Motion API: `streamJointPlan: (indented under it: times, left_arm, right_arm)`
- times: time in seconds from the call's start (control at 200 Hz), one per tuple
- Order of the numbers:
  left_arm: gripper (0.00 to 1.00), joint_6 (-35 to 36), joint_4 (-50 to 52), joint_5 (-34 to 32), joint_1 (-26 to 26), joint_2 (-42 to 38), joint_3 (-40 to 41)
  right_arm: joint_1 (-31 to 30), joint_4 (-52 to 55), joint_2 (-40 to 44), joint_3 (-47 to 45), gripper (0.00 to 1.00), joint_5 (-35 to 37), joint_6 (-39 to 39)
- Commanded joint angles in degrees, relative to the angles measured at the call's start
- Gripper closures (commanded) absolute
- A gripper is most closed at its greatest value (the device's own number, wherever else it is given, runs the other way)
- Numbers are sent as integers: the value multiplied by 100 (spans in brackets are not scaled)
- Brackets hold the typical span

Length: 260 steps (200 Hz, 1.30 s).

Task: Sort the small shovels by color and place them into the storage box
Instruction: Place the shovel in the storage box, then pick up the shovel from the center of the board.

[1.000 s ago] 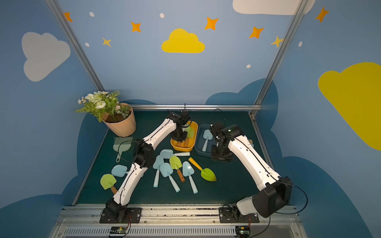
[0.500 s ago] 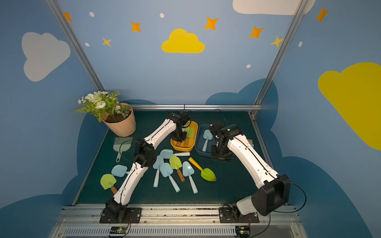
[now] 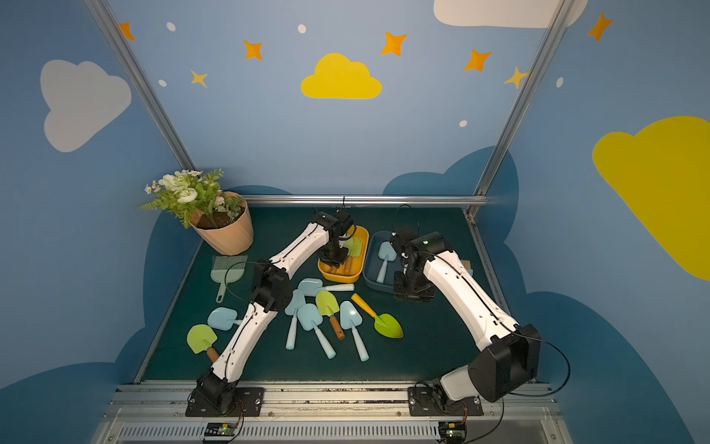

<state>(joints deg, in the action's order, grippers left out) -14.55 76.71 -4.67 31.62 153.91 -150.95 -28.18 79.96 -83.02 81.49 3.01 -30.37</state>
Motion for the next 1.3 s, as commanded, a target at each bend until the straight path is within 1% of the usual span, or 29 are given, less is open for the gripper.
streamJointPlan:
  times: [0.0, 0.17, 0.36, 0.486, 0.651, 0.881, 1.041, 1.096, 1.191, 1.296]
  left_arm:
    - [90, 36, 99, 18, -15, 53, -153]
    - [81, -4, 190, -50, 10, -81, -137]
    - [70, 2, 222, -249, 71, -366, -99]
    - [63, -51, 221, -334, 116, -692, -101]
    - [57, -199, 200, -485, 276, -1327, 26]
    - [55, -205, 118, -743, 464, -2070, 137]
    - [55, -266, 108, -853, 503, -2470, 488]
    - [55, -284, 99, -907, 511, -2604, 624]
    - [55, -302, 108, -1046, 518, -2852, 859]
    - [55, -313, 108, -1203, 531, -3167, 1213]
  right_arm:
    - [25, 119, -45, 277, 47, -243, 10]
    - [73, 307, -170, 667, 45, -725, -48]
    - [76, 644, -333, 1018, 45, -1237, -306]
    - [87, 1035, -440, 1538, 44, -1423, -371]
    - [88, 1464, -618, 2126, 42, -1927, -347]
    - [68, 1565, -627, 2530, 41, -2621, -642]
    - [6, 1559, -711, 2892, 40, -2740, -692]
    - [1, 1560, -735, 2869, 40, -2700, -689]
    - [-43, 1542, -812, 2913, 40, -2912, -707]
    - [-155, 1412, -735, 2850, 40, -2943, -793]
